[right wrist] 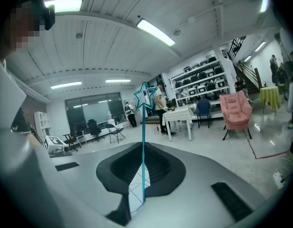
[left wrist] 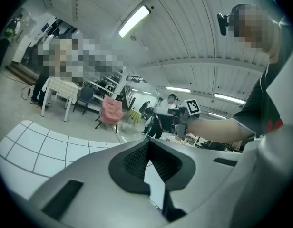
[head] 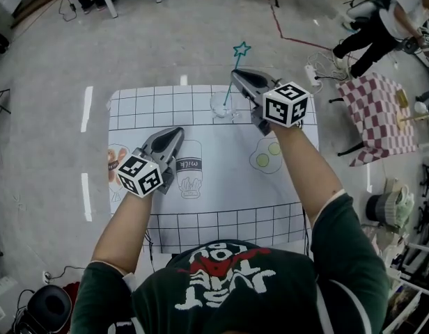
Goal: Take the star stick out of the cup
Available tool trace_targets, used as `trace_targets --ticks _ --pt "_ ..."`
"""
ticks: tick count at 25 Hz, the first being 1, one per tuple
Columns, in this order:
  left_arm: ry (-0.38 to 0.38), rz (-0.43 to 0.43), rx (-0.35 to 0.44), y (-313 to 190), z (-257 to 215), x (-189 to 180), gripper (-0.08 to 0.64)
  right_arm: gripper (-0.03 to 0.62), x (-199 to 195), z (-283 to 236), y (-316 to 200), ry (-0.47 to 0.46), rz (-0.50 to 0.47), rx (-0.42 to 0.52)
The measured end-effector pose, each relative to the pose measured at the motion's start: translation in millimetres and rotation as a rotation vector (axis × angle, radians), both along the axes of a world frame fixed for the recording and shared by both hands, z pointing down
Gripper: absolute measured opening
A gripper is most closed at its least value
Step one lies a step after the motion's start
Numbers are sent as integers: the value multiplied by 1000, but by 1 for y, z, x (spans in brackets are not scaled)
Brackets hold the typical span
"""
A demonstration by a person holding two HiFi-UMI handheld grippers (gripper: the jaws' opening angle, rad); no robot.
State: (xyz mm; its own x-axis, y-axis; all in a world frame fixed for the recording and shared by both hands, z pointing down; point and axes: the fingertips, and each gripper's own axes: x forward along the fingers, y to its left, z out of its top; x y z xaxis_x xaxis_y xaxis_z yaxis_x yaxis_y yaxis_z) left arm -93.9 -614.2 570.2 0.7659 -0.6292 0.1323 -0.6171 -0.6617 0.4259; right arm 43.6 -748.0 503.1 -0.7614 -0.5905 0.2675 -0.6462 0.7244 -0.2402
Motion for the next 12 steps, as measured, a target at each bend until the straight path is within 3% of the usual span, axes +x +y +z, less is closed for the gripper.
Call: trace_targets --ticks 12 --pt "3 10 96 32 -66 -28 9 43 -13 -92 37 52 48 121"
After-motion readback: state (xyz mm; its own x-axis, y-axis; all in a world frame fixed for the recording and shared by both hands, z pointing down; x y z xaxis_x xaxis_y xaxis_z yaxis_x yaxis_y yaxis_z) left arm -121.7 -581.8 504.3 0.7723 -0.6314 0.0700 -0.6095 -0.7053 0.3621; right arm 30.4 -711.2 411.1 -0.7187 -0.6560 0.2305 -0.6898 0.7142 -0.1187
